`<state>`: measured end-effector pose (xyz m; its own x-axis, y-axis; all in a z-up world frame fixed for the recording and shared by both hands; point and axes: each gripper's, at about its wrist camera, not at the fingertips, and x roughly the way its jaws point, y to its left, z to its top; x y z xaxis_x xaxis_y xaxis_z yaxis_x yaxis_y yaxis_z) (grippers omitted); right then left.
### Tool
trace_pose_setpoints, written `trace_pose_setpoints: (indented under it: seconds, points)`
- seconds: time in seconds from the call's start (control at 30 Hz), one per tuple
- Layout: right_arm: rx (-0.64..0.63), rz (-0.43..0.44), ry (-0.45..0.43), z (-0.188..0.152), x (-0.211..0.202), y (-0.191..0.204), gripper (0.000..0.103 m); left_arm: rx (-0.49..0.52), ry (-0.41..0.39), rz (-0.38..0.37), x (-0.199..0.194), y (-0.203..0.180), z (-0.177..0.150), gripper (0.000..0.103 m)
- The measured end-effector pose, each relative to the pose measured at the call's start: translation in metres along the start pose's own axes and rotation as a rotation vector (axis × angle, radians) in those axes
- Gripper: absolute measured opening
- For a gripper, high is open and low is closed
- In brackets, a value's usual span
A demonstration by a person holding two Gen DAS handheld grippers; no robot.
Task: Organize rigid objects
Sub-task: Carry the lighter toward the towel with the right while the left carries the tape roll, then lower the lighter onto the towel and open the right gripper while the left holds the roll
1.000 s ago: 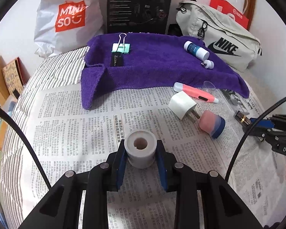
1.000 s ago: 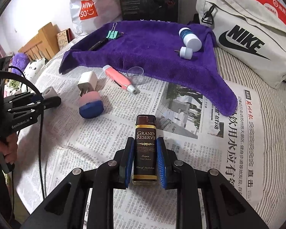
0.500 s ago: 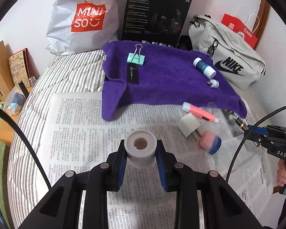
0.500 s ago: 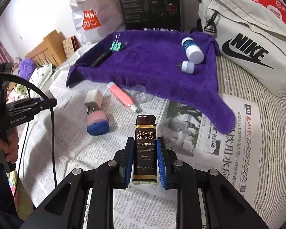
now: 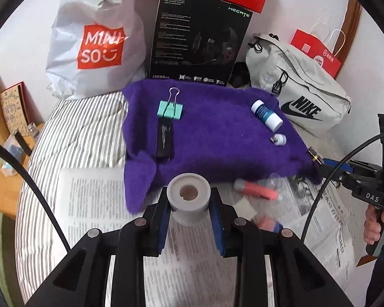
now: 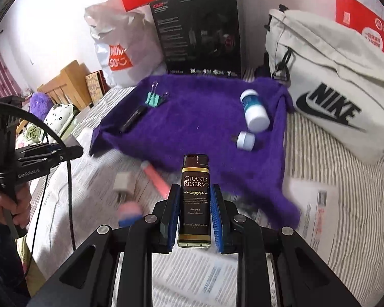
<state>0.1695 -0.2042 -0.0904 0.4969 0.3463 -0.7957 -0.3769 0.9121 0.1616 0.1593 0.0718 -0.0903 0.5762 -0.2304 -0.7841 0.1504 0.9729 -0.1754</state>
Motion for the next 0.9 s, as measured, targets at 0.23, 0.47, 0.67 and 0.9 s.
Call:
trace_pose_setpoints:
  seconds: [0.23,0.47,0.67,0.9]
  points:
    - [-0.018,-0.023,0.017,0.028,0.023,-0.01,0.024,0.006,0.002,-0.027,0.014,0.002,0.02,0.028]
    - [-0.02,-0.032,0.065,0.047,0.057,-0.02,0.024,-0.008,0.016,-0.058,0.034,0.006,0.03,0.028]
    - [-0.046,-0.036,0.118,0.05,0.08,-0.022,0.024,-0.024,0.023,-0.084,0.048,0.01,0.033,0.028]
    - [-0.017,-0.043,0.149,0.05,0.094,-0.036,0.024,-0.02,0.04,-0.095,0.06,0.011,0.037,0.028]
